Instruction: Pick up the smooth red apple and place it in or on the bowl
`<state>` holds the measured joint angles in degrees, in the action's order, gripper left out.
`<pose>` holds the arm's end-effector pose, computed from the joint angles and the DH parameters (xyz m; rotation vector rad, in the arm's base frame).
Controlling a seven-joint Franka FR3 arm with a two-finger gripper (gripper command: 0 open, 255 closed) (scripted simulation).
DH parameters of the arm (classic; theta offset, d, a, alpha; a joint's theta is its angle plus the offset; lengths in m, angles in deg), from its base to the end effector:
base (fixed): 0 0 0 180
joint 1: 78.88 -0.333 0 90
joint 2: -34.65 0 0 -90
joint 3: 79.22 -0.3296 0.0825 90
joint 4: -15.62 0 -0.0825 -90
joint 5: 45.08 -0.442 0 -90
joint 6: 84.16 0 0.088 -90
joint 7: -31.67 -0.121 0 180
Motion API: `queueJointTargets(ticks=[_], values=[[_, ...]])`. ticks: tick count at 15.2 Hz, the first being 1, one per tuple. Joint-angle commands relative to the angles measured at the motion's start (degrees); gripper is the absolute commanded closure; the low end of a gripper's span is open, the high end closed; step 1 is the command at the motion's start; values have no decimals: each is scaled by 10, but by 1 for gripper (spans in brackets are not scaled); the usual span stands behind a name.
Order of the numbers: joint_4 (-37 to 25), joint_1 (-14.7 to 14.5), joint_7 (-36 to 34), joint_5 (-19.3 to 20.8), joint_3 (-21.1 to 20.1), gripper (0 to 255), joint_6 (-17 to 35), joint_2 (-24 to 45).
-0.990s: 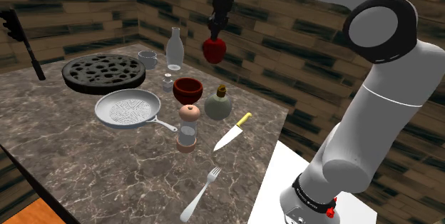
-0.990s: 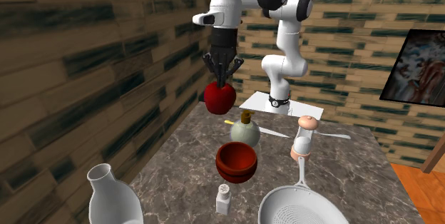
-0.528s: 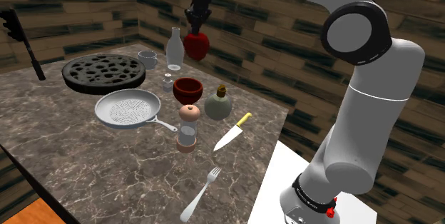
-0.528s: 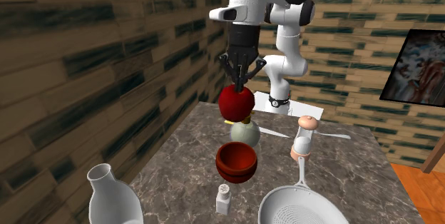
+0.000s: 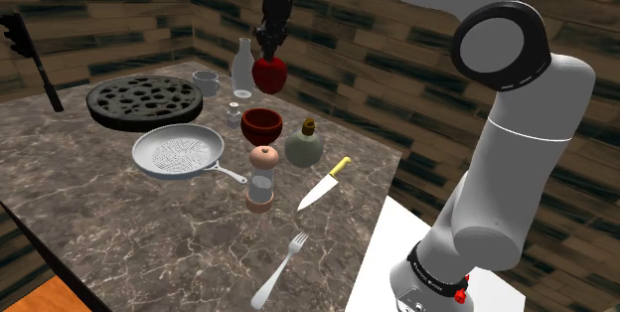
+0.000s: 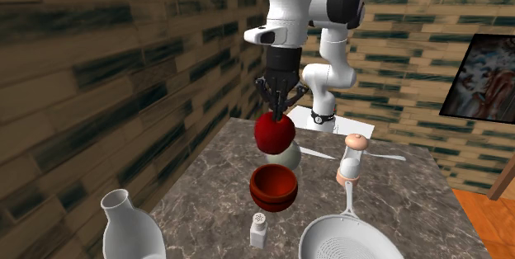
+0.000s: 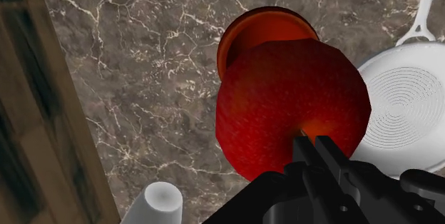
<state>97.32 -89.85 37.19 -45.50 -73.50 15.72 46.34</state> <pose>0.6909 0.0708 0.5856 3.1093 0.2968 0.1786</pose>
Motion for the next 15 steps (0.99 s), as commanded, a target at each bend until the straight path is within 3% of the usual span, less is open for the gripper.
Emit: queueJointTargets(ticks=[1, 15], values=[[23, -1, -1, 1, 0, 255, 18, -6], [136, -2, -2, 1, -1, 255, 127, -10]])
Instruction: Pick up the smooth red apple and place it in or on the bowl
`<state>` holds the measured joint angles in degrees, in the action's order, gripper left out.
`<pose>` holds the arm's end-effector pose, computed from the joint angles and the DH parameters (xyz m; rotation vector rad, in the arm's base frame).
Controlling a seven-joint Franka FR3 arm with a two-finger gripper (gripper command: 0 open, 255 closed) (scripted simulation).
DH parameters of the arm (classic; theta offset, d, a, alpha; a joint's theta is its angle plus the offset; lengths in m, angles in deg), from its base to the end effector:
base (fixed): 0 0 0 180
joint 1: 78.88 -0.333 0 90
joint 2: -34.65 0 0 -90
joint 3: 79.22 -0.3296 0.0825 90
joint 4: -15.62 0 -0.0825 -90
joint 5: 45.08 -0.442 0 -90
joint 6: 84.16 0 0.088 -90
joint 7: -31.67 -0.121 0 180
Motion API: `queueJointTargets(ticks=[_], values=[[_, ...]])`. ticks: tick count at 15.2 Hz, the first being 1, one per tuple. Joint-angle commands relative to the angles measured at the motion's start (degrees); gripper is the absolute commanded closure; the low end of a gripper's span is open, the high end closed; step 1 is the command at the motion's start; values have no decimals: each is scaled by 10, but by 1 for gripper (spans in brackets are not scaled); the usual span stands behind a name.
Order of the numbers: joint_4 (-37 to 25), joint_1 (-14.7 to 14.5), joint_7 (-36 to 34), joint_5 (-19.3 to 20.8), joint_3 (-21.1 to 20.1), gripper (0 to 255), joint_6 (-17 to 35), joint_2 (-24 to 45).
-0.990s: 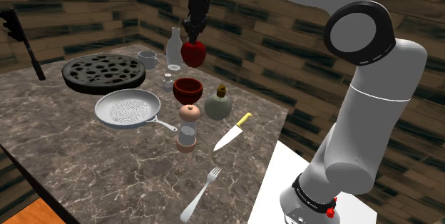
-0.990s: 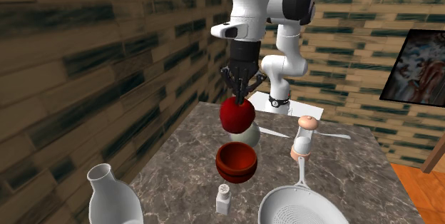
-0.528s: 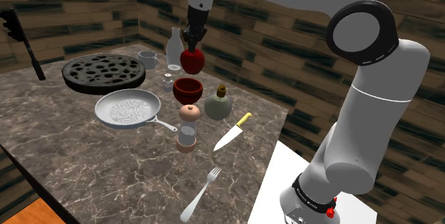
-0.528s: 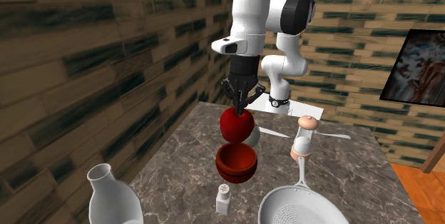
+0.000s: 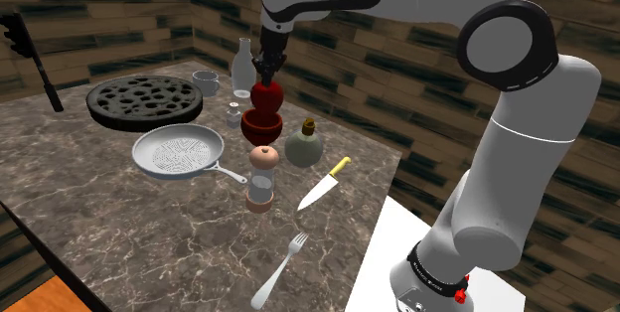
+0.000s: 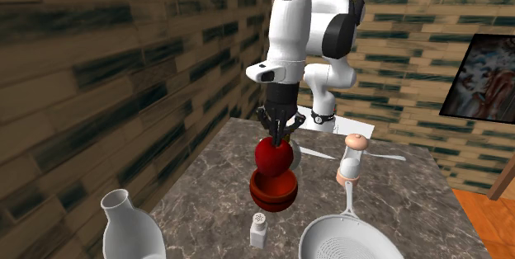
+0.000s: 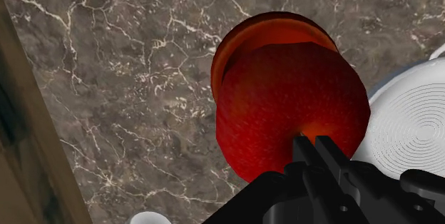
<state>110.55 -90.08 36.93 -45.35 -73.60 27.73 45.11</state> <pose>0.6863 0.0714 0.4947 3.1095 0.2968 0.1788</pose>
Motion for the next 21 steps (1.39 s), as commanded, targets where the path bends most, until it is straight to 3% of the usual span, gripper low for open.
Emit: queueJointTargets(ticks=[1, 10, 11, 16, 21], values=[[11, 0, 0, 0, 0, 255, 15, 3], [19, 0, 0, 0, 0, 255, 23, 4], [19, 0, 0, 0, 0, 0, 23, 4], [19, 0, 0, 0, 0, 0, 23, 4], [-34, -1, -1, 1, 0, 0, -44, -10]])
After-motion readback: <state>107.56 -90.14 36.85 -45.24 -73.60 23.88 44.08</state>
